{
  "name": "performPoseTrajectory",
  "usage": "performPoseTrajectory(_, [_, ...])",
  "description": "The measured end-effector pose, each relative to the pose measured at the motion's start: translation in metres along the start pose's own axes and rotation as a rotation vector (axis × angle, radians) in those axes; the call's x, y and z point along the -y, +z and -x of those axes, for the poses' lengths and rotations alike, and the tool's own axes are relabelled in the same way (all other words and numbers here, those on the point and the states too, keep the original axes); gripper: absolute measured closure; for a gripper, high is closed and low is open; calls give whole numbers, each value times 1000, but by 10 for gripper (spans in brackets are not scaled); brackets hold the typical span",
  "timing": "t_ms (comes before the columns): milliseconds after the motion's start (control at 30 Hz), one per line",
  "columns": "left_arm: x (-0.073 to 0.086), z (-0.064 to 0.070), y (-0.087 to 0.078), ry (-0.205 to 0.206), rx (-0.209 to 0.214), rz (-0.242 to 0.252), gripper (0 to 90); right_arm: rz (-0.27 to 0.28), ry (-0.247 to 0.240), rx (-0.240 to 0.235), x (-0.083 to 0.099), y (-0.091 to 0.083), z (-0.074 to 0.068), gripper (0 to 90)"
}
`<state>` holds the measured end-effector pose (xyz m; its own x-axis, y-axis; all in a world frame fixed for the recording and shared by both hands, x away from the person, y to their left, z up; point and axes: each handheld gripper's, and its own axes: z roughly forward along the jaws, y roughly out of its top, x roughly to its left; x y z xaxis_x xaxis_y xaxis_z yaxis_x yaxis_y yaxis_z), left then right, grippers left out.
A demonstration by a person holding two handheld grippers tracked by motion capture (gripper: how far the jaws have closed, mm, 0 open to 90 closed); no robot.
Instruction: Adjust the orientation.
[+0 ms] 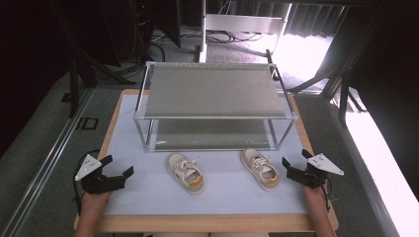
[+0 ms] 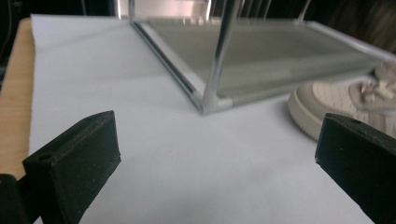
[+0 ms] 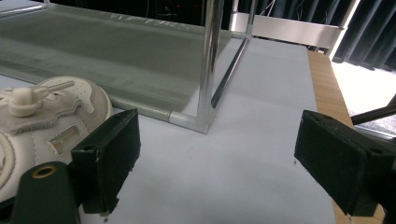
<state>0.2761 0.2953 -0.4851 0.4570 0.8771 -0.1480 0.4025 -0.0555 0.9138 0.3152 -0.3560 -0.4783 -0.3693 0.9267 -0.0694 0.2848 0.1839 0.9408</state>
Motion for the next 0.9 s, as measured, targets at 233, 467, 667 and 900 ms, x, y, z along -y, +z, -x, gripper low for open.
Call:
performPoseTrajectory(233, [-5, -1, -2, 60, -2, -174, 0, 3, 6, 4, 0, 0, 1, 139])
performPoseTrajectory(467, [-13, 2, -5, 119, 10, -348, 0, -3, -18, 12, 0, 0, -2, 139])
performPoseTrajectory(667, [-22, 8, -6, 171, 12, -477, 0, -1, -13, 9, 0, 0, -1, 139])
performPoseTrajectory(900, [-32, 12, -10, 198, -7, -618, 0, -1, -15, 11, 0, 0, -2, 140])
